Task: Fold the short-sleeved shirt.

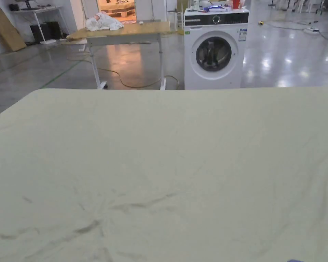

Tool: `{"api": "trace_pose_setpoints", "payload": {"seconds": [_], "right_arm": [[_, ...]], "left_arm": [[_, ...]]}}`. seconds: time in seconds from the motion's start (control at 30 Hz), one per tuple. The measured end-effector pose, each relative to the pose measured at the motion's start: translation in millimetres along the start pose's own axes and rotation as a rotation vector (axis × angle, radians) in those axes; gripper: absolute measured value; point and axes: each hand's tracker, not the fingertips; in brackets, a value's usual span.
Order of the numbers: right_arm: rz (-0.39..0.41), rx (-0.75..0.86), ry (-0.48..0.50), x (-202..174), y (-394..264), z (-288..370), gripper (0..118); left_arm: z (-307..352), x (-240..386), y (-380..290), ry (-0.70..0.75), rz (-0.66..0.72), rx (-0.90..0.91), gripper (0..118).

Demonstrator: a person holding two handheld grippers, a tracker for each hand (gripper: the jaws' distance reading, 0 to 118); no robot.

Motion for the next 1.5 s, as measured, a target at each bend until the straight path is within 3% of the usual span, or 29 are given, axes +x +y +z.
{"api": "trace_pose_setpoints", "payload": {"seconds": [0.07, 0.17, 0.27, 0.37, 0.47, 0.53, 0.6, 0.63, 0.67, 0.7, 0.93, 1.1, 1.17, 1.23, 1.27, 1.3, 1.4, 1.5], "right_arm": [[-0.045, 0.121, 0.039, -12, 11, 15, 80], [-0.051, 0.312, 0.110, -44, 29, 35, 80], [0.019, 0.432, 0.189, -71, 38, 43, 80], [0.146, 0.510, 0.183, -102, 48, 51, 81], [0.185, 0.529, 0.211, -118, 53, 54, 79], [0.162, 0.526, 0.264, -121, 53, 53, 64], [0.140, 0.517, 0.265, -125, 51, 50, 25], [0.142, 0.513, 0.263, -126, 50, 48, 12], [0.151, 0.512, 0.258, -128, 49, 47, 7], [0.167, 0.511, 0.255, -129, 48, 45, 2], [0.202, 0.500, 0.261, -132, 45, 44, 0], [0.180, 0.494, 0.270, -125, 41, 41, 0], [0.167, 0.479, 0.281, -120, 37, 42, 0], [0.163, 0.466, 0.293, -120, 34, 43, 0], [0.155, 0.454, 0.298, -118, 31, 42, 0], [0.142, 0.438, 0.304, -116, 28, 41, 0], [0.124, 0.407, 0.309, -117, 25, 40, 0], [0.112, 0.387, 0.312, -119, 25, 41, 0]], "left_arm": [[25, 10, 12, -0.034, 0.017, 0.153, 84], [55, 30, 37, -0.063, 0.040, 0.371, 84], [77, 53, 57, -0.092, 0.050, 0.523, 84], [90, 79, 77, -0.017, 0.006, 0.582, 83], [100, 89, 83, -0.036, -0.064, 0.623, 81], [108, 94, 82, -0.050, -0.068, 0.641, 68], [113, 96, 79, -0.062, -0.076, 0.642, 34], [114, 97, 78, -0.062, -0.082, 0.642, 23], [116, 98, 77, -0.064, -0.086, 0.641, 16], [117, 97, 76, -0.074, -0.090, 0.642, 0], [123, 81, 73, -0.150, -0.030, 0.614, 0], [104, 50, 70, -0.214, 0.140, 0.557, 0], [82, 23, 64, -0.164, 0.278, 0.465, 19], [54, -13, 44, -0.188, 0.430, 0.384, 70], [39, -30, 33, -0.216, 0.497, 0.343, 87], [23, -48, 19, -0.274, 0.577, 0.276, 96], [-18, -86, -23, -0.372, 0.745, 0.125, 96], [-47, -103, -56, -0.389, 0.815, 0.008, 96]]}}
